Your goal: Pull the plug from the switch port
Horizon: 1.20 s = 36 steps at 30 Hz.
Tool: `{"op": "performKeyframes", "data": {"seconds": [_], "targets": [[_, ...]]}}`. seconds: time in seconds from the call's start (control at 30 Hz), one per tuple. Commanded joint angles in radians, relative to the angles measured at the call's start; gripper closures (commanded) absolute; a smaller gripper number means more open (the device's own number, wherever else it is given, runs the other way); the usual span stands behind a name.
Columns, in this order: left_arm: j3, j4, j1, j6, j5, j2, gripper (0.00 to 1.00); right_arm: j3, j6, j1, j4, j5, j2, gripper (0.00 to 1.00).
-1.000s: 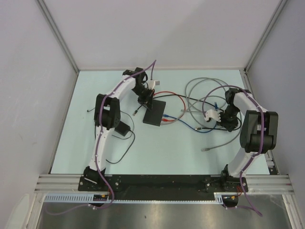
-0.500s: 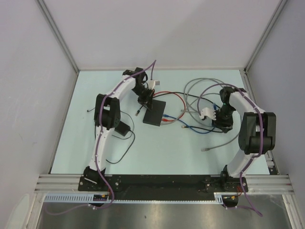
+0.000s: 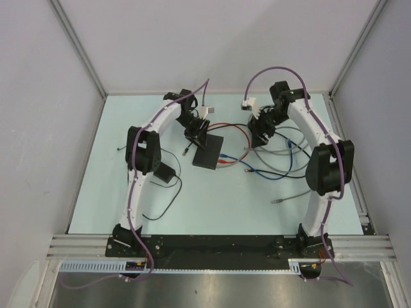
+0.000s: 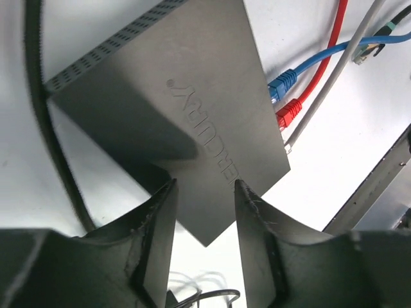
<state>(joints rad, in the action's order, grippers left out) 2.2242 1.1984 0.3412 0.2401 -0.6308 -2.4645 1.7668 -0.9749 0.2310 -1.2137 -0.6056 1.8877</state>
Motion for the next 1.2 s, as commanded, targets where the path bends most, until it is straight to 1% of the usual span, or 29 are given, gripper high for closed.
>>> {"op": "performKeyframes", "data": {"seconds": [0.0, 0.1, 0.17, 0.23, 0.37, 0.4, 0.47, 0.5, 0.67, 0.7, 0.73, 0.77, 0.87, 0.97, 1.03, 1.17], "targets": [[0.022, -0.025, -0.042, 0.004, -0.006, 0.091, 0.51, 0.094, 0.523, 0.005, 0.278, -0.203, 0.135, 0.0], [0.02, -0.048, -0.06, -0.016, 0.002, 0.128, 0.45, 0.132, 0.686, 0.017, 0.383, -0.275, 0.218, 0.0], [-0.01, -0.081, -0.079, -0.063, 0.0, 0.166, 0.44, 0.157, 0.714, 0.034, 0.39, -0.307, 0.257, 0.04], [-0.032, -0.126, -0.094, -0.091, -0.012, 0.186, 0.41, 0.146, 0.74, 0.048, 0.408, -0.335, 0.298, 0.06], [-0.083, -0.165, -0.102, -0.16, -0.041, 0.193, 0.42, 0.125, 0.765, 0.05, 0.422, -0.349, 0.376, 0.15], [-0.087, -0.172, -0.102, -0.174, -0.049, 0.174, 0.44, 0.129, 0.768, 0.048, 0.424, -0.352, 0.393, 0.16], [-0.116, -0.197, -0.1, -0.208, -0.05, 0.165, 0.46, 0.149, 0.775, 0.048, 0.425, -0.359, 0.441, 0.21], [-0.123, -0.203, -0.097, -0.212, -0.047, 0.161, 0.5, 0.157, 0.777, 0.048, 0.43, -0.361, 0.458, 0.23], [-0.115, -0.198, -0.087, -0.182, -0.037, 0.139, 0.6, 0.21, 0.728, 0.057, 0.385, -0.368, 0.536, 0.33], [-0.115, -0.198, -0.087, -0.173, -0.046, 0.137, 0.69, 0.21, 0.725, 0.056, 0.378, -0.373, 0.544, 0.34], [-0.116, -0.195, -0.087, -0.168, -0.053, 0.137, 0.74, 0.207, 0.725, 0.056, 0.376, -0.379, 0.551, 0.35], [-0.117, -0.189, -0.087, -0.157, -0.076, 0.134, 0.84, 0.206, 0.725, 0.056, 0.373, -0.396, 0.557, 0.37], [-0.136, -0.175, -0.082, -0.133, -0.124, 0.125, 1.0, 0.183, 0.717, 0.059, 0.365, -0.428, 0.576, 0.42], [-0.159, -0.162, -0.07, -0.124, -0.151, 0.111, 1.0, 0.191, 0.703, 0.071, 0.341, -0.451, 0.605, 0.46], [-0.172, -0.154, -0.056, -0.117, -0.162, 0.105, 1.0, 0.189, 0.702, 0.08, 0.341, -0.457, 0.619, 0.45], [-0.201, -0.146, -0.034, -0.122, -0.161, 0.088, 1.0, 0.191, 0.705, 0.093, 0.35, -0.462, 0.634, 0.46]]}}
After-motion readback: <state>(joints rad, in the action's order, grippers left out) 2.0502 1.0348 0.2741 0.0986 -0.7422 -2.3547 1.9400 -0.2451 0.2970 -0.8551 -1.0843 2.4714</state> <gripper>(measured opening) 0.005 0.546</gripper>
